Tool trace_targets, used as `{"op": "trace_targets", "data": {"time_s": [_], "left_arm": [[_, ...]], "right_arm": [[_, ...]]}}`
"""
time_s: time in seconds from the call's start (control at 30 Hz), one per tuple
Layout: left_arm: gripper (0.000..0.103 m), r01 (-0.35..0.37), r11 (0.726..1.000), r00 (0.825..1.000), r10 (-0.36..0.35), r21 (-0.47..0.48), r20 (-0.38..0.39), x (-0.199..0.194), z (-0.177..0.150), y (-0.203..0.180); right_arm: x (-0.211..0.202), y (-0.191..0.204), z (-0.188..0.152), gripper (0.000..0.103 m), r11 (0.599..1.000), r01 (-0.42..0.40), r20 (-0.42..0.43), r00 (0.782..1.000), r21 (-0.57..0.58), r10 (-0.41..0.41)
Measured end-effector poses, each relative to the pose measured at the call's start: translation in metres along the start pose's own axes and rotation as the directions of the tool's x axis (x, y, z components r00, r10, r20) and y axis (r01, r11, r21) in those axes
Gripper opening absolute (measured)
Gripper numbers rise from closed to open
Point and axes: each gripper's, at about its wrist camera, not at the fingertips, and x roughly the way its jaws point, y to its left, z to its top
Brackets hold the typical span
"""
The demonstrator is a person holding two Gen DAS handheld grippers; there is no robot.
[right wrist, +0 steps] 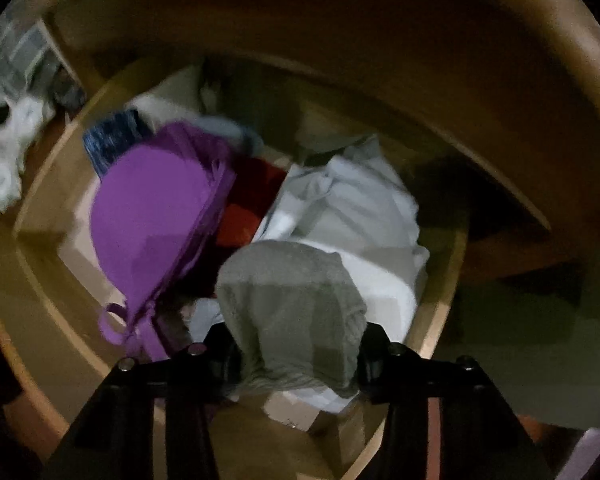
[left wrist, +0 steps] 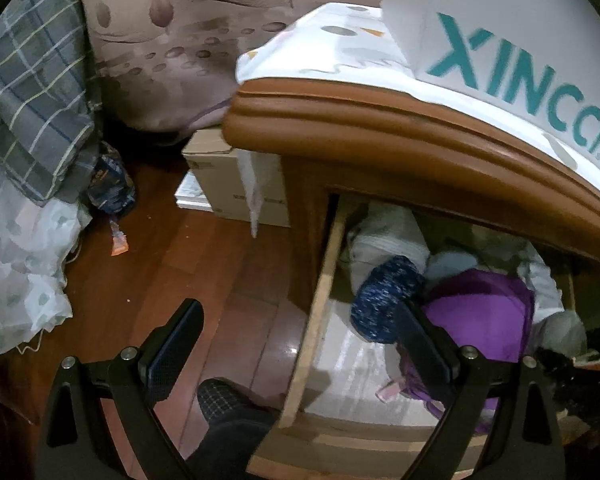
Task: Take underwear out of drawer
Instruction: 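Lift the grey underwear out with the right gripper while the left gripper reaches into the drawer, then grasp the purple underwear with the left gripper while the right gripper holds the grey one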
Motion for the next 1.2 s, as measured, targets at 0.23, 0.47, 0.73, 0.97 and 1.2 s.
{"op": "trace_targets", "data": {"time_s": [0.23, 0.47, 0.73, 0.97, 1.2], "left_arm": [[0.099, 0.149, 0.988, 0.987, -0.146, 0.049, -0.06, 0.003, -0.009, -0.032], [0.1, 0.232, 0.958, 0.97, -0.217, 0.166, -0.108, 0.003, -0.02, -0.079], [0.103, 0.246, 0.945, 0.961, -0.209, 0.215, -0.18, 0.009, -0.027, -0.126], [0.103, 0.123, 0.933, 0.985, -0.071, 0.338, -0.16, 0.018, -0.026, -0.18], [0.103, -0.024, 0.912, 0.977, 0.108, 0.409, -0.184, 0.053, -0.022, -0.2]], "right_arm": [[-0.037, -0.021, -0.026, 0.045, 0.987, -0.116, 0.12, 0.987, 0.113, 0.102], [-0.053, -0.056, -0.035, 0.045, 0.954, -0.183, 0.251, 0.96, 0.237, 0.122], [-0.083, -0.084, -0.053, 0.045, 0.924, -0.218, 0.362, 0.927, 0.314, 0.096], [-0.094, -0.106, -0.059, 0.045, 0.9, -0.234, 0.405, 0.911, 0.367, 0.072], [-0.095, -0.118, -0.064, 0.045, 0.888, -0.241, 0.418, 0.906, 0.392, 0.061]]}}
